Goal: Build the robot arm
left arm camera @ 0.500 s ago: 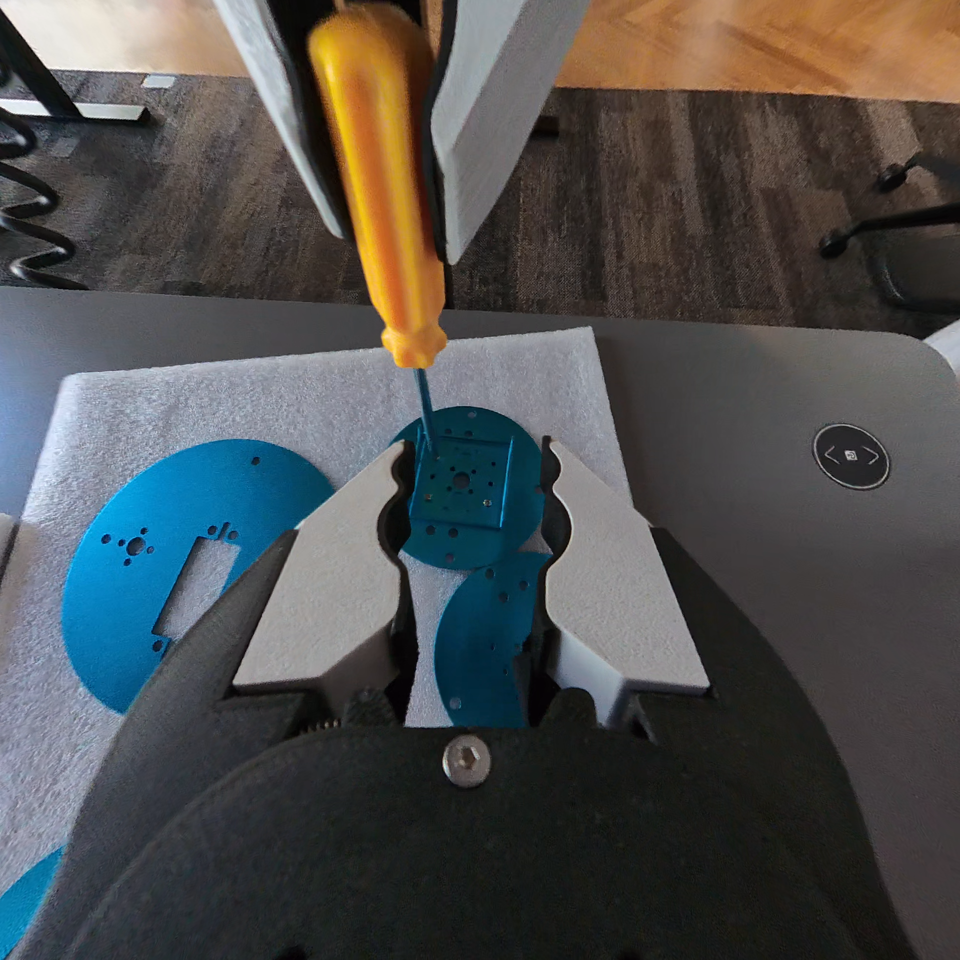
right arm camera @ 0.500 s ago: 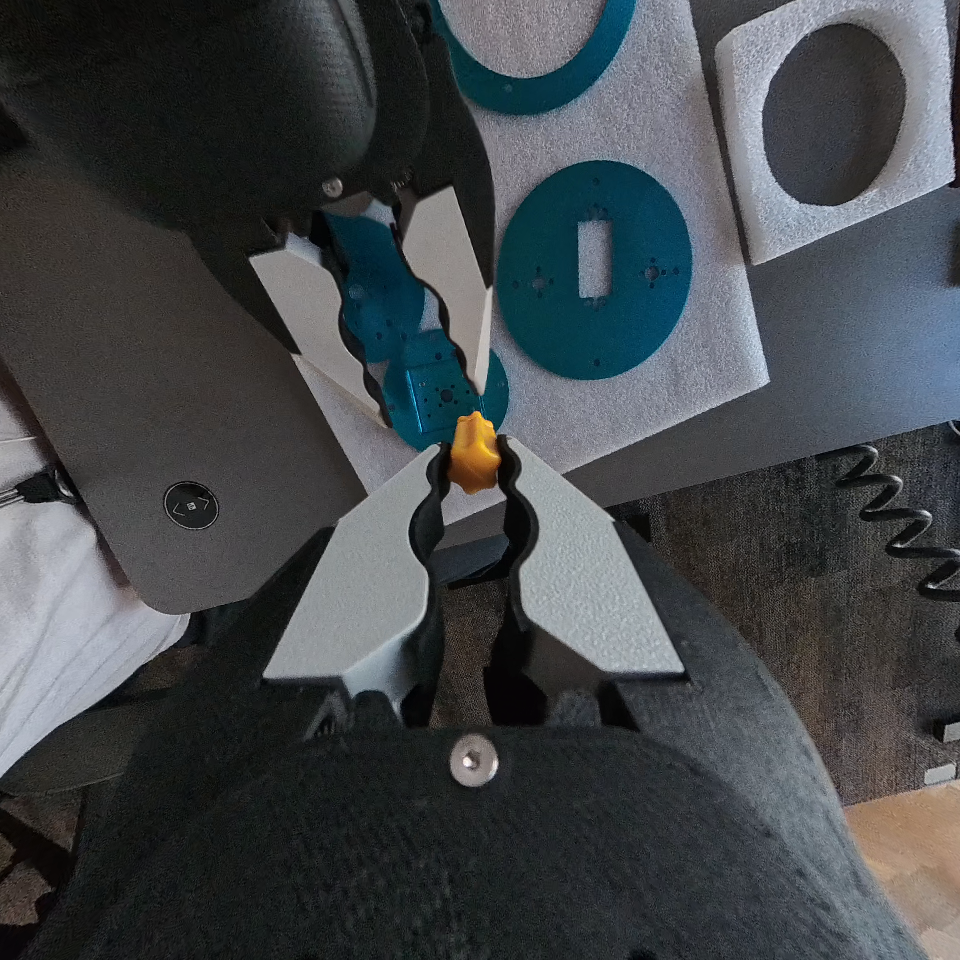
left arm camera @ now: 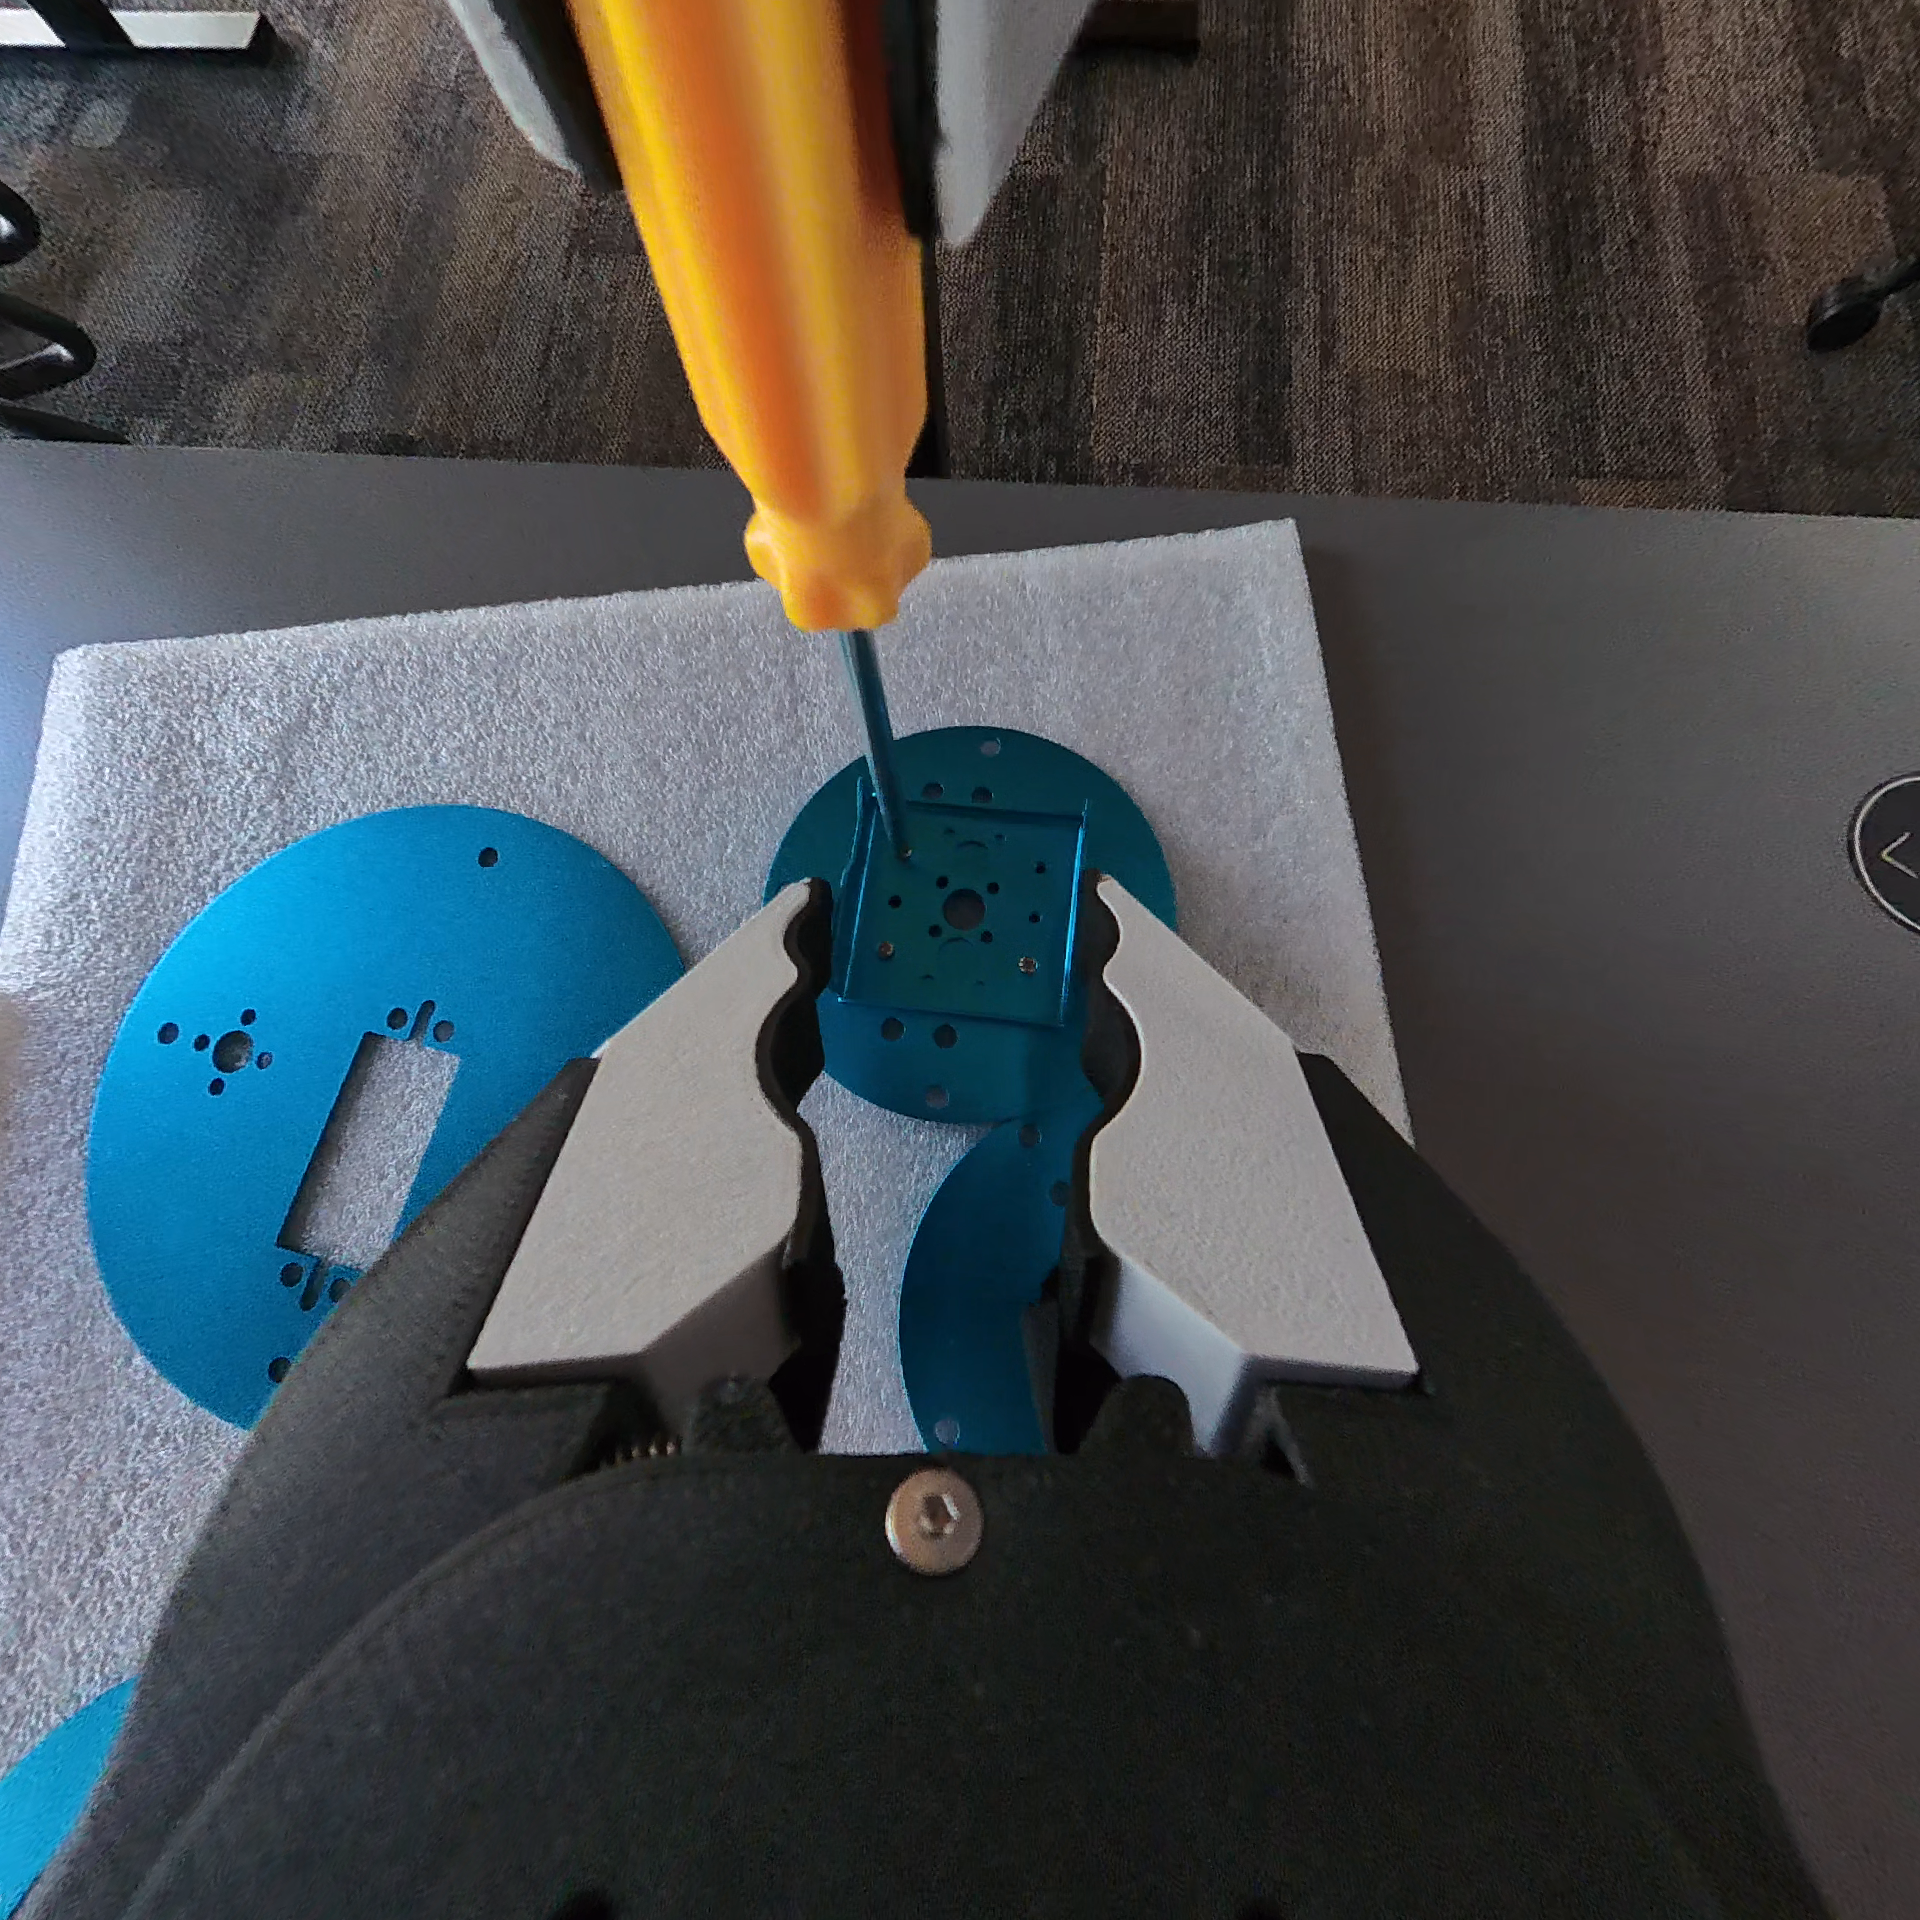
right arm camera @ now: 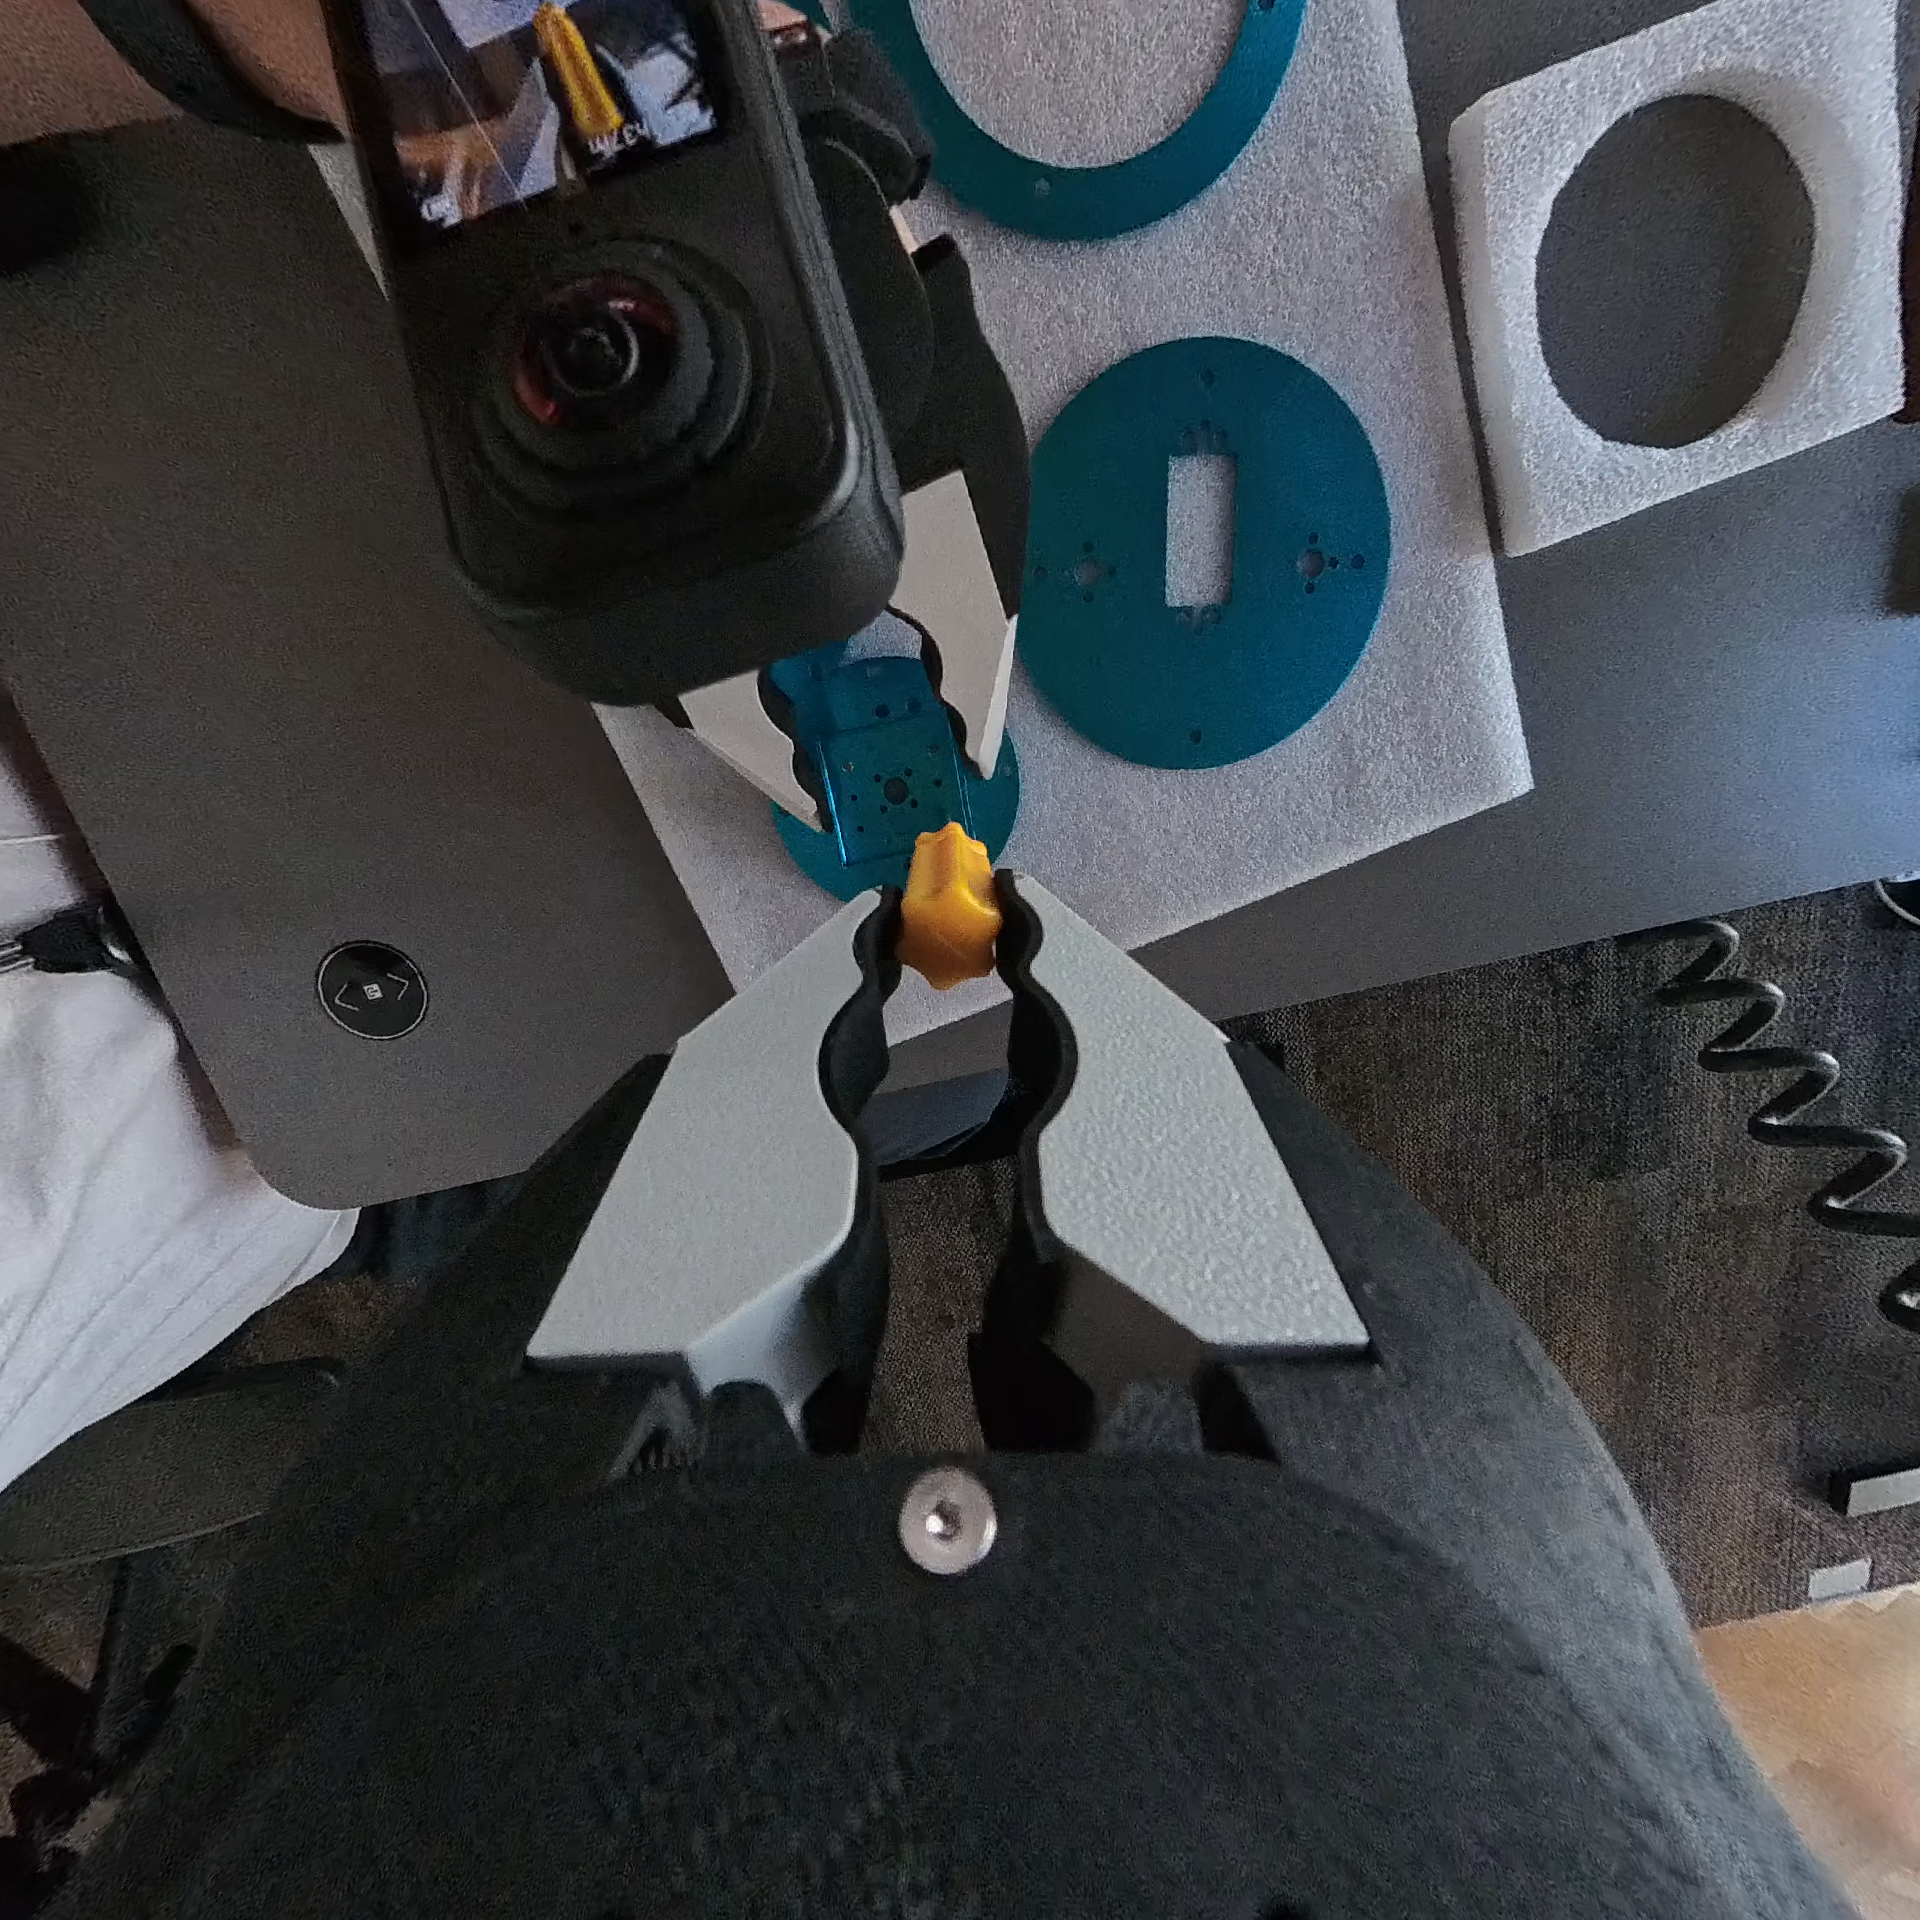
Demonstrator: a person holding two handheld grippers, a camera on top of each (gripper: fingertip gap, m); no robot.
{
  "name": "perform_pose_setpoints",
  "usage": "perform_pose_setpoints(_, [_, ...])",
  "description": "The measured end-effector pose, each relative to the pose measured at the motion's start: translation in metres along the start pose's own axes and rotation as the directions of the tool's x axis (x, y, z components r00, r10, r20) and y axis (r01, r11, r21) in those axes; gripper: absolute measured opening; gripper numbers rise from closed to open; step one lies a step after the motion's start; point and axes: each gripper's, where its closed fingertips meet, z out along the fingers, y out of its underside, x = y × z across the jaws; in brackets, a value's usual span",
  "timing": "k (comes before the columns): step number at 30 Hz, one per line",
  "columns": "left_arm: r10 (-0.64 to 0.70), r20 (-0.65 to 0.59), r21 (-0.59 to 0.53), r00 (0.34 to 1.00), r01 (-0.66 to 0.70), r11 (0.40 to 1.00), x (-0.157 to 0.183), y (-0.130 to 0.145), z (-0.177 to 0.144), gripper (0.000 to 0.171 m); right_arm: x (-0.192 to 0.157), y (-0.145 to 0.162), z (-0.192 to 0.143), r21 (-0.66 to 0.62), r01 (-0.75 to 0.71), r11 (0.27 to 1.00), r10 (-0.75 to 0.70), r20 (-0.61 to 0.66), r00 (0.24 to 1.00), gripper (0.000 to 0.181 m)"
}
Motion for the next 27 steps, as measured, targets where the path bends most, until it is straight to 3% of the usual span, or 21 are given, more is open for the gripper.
perform_pose_setpoints(8, [-0.008, -0.013, -0.016, 1.000, 0.008, 1.000, 0.000, 0.001, 0.000, 0.047, 0.001, 0.004, -0.001, -0.025, 0.000, 1.000, 0.000, 0.003, 1.000, 0.018])
perform_pose_setpoints(13, [-0.005, -0.010, -0.014, 1.000, 0.005, 1.000, 0.000, 0.001, 0.000, 0.047, 0.005, -0.010, -0.022, 0.081, -0.155, 0.985, 0.148, 0.079, 0.986, 0.018])
perform_pose_setpoints(18, [-0.042, -0.016, 0.011, 0.999, 0.042, 0.999, 0.001, -0.003, -0.002, 0.050, 0.008, -0.008, -0.036, 0.102, -0.145, 0.984, 0.140, 0.055, 0.989, 0.018])
perform_pose_setpoints(22, [-0.114, -0.072, 0.186, 0.991, 0.126, 0.974, -0.003, -0.030, -0.031, 0.058, 0.005, -0.009, -0.026, 0.101, -0.115, 0.988, 0.108, 0.076, 0.991, 0.018])
perform_pose_setpoints(27, [-0.201, -0.158, 0.450, 0.967, 0.251, 0.857, -0.017, -0.058, -0.080, 0.036, 0.003, -0.012, -0.012, 0.065, -0.035, 0.997, 0.031, 0.056, 0.998, 0.018])
